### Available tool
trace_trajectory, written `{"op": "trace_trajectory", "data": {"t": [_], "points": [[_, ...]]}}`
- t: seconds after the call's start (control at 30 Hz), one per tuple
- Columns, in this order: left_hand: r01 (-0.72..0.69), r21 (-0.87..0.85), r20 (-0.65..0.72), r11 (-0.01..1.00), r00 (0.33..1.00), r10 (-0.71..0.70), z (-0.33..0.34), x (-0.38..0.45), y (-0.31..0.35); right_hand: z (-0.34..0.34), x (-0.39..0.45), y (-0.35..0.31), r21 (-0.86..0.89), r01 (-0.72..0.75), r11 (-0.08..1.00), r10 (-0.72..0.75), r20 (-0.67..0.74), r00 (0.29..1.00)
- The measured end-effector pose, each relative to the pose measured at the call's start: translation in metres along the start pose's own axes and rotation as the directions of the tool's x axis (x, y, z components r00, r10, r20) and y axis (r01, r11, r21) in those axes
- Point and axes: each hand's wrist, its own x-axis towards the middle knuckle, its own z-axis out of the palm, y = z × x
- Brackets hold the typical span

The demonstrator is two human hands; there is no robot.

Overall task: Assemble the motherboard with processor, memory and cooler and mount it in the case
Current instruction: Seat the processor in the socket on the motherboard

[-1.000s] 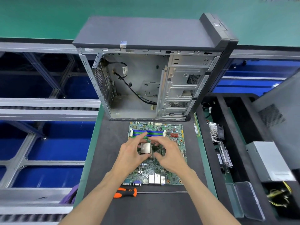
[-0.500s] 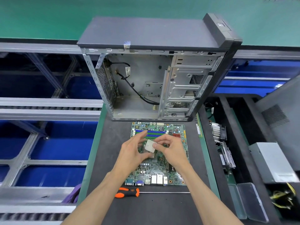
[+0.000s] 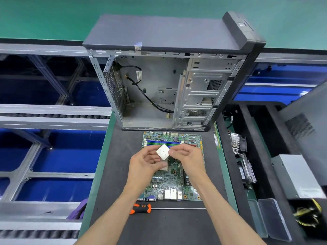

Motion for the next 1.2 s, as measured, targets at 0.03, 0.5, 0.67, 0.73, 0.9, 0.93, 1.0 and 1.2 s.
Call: {"op": "trace_trajectory", "data": {"t": [0.03, 0.5, 0.67, 0.73, 0.9, 0.93, 1.0, 1.2], "points": [[0.001, 0.000, -0.003, 1.000, 1.000, -0.001, 0.000, 0.000, 0.001, 0.000, 0.000, -0.001, -0.002, 0.001, 1.000, -0.001, 0.002, 1.000], [-0.114, 0.222, 0.118, 0.968, 0.989, 0.089, -0.008, 0.007, 0.005, -0.001, 0.005, -0.003, -0.158, 0.069, 0.985, -0.066, 0.022, 0.998], [-0.424, 0.563, 0.317, 0.709, 0.903, 0.289, -0.017, 0.017, 0.013, -0.001, 0.009, -0.006, -0.329, 0.101, 0.939, -0.081, 0.075, 0.994], [-0.452, 0.609, 0.349, 0.652, 0.891, 0.292, -0.018, 0.022, 0.015, 0.000, 0.010, -0.006, -0.347, 0.101, 0.932, -0.076, 0.086, 0.993], [-0.472, 0.669, 0.370, 0.575, 0.882, 0.293, -0.022, 0.032, 0.015, -0.003, 0.011, -0.005, -0.399, 0.119, 0.909, -0.093, 0.084, 0.992], [-0.458, 0.683, 0.359, 0.569, 0.889, 0.284, -0.024, 0.033, 0.013, -0.007, 0.011, -0.003, -0.407, 0.140, 0.903, -0.132, 0.046, 0.990], [-0.425, 0.720, 0.344, 0.548, 0.905, 0.251, -0.029, 0.033, 0.008, -0.017, 0.010, 0.006, -0.456, 0.187, 0.870, -0.232, -0.045, 0.972], [-0.366, 0.780, 0.336, 0.507, 0.929, 0.154, -0.028, 0.031, -0.002, -0.023, 0.006, 0.036, -0.660, 0.314, 0.683, -0.316, 0.120, 0.941]]}}
